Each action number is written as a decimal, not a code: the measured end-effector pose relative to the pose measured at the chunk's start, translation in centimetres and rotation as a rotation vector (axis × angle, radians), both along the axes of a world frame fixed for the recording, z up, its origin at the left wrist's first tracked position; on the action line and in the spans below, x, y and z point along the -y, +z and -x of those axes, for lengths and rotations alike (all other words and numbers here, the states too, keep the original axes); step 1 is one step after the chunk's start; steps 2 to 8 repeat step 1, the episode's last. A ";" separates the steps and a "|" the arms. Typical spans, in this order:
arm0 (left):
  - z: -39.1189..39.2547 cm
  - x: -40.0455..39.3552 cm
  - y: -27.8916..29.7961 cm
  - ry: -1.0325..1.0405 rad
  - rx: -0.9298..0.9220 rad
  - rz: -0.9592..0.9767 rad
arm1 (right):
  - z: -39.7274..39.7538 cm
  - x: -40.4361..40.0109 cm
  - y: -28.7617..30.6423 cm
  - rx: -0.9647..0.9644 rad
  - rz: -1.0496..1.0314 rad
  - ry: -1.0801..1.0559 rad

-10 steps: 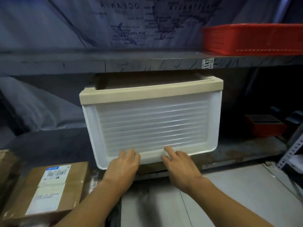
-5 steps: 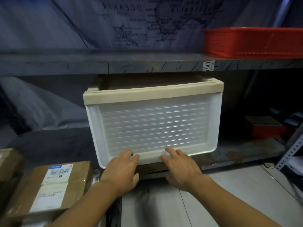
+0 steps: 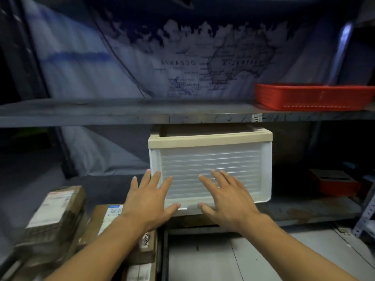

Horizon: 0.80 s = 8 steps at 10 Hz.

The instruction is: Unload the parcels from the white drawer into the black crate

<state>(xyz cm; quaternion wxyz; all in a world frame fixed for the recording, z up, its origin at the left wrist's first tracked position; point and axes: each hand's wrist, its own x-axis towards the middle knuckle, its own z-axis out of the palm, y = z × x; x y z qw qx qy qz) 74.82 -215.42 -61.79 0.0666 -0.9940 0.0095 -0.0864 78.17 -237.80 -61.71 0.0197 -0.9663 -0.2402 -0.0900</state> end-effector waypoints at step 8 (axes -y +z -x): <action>2.1 -0.6 1.4 0.029 0.053 -0.003 | 2.4 -0.5 1.5 0.053 -0.024 -0.017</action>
